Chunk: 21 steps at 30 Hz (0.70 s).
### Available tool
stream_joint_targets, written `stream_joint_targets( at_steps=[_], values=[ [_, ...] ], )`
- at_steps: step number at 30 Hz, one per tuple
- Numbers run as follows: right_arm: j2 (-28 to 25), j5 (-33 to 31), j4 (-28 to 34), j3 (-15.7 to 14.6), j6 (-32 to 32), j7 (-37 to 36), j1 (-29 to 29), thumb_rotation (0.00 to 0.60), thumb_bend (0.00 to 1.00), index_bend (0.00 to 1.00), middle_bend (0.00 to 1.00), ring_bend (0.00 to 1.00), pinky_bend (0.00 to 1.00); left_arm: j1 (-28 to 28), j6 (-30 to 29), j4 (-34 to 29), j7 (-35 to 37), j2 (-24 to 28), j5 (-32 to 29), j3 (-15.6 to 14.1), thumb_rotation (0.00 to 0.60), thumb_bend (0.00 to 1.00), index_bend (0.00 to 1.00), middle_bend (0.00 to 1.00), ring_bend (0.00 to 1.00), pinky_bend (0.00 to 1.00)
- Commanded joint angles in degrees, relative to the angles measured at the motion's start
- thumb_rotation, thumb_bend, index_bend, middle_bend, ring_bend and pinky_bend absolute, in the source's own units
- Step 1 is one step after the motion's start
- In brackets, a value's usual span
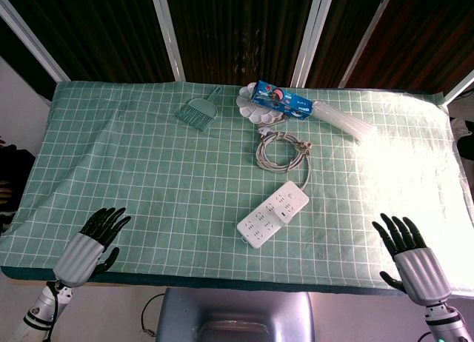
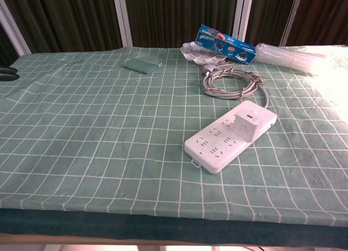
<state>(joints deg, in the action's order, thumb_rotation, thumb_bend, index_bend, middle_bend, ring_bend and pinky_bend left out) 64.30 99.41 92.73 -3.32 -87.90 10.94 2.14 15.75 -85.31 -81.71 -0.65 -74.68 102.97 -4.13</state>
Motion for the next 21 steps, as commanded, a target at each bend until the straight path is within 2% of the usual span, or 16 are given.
stream_joint_targets(
  at_steps=[1,4,7,9,12,15,17,19,21],
  values=[
    [0.39,0.07,0.14,0.01,0.67,0.66,0.32,0.6,0.14,0.0,0.0,0.0,0.0,0.18,0.49,0.06,0.11,-0.14,0.05,-0.22,0.6,0.5,0.0,0.0,0.0,0.1],
    [1.1,0.37,-0.07,0.34,1.34,2.42,0.87,0.6,0.14,0.0,0.0,0.0,0.0,1.46,1.31,0.53,1.69,-0.9,2.51,-1.21,0.6,0.5,0.0,0.0,0.0,0.1],
    [2.13,1.36,-0.98,0.65,2.74,2.98,2.26,0.6,0.14,0.0,0.0,0.0,0.0,4.37,2.49,2.21,7.64,-2.8,7.2,-3.1,0.6,0.51,0.0,0.0,0.0,0.1],
    [3.05,1.34,-1.75,1.18,4.34,3.87,3.47,0.6,0.14,0.0,0.0,0.0,0.0,6.14,3.61,3.48,9.55,-4.41,7.68,-2.5,0.6,0.51,0.0,0.0,0.0,0.12],
    [4.38,0.56,-1.72,2.23,9.41,6.07,6.66,0.6,0.14,0.0,0.0,0.0,0.0,9.31,8.7,1.82,11.11,-6.02,6.94,-2.14,0.6,0.54,0.0,0.0,0.0,0.12],
    [5.44,-2.6,-0.73,4.28,16.47,6.91,10.94,0.6,0.14,0.0,0.0,0.0,0.0,12.72,14.7,-1.19,9.62,-7.61,7.28,-2.35,0.6,0.56,0.0,0.0,0.0,0.11],
    [6.58,-5.0,-0.63,5.88,21.1,7.14,14.01,0.6,0.14,0.0,0.0,0.0,0.0,14.9,19.27,-2.19,6.78,-9.68,5.95,-1.16,0.6,0.59,0.0,0.0,0.0,0.09],
    [7.99,-6.78,-0.99,7.15,24.68,7.33,16.68,0.6,0.14,0.0,0.0,0.0,0.0,17.05,24.26,-2.99,4.94,-11.78,2.77,0.8,0.593,0.68,0.0,0.0,0.0,0.07],
    [9.57,-7.86,-1.63,8.0,26.83,8.05,18.56,0.6,0.14,0.0,0.0,0.0,0.0,18.6,27.82,-3.31,3.52,-13.49,-0.21,2.58,0.558,0.76,0.0,0.0,0.0,0.06]
  ],
)
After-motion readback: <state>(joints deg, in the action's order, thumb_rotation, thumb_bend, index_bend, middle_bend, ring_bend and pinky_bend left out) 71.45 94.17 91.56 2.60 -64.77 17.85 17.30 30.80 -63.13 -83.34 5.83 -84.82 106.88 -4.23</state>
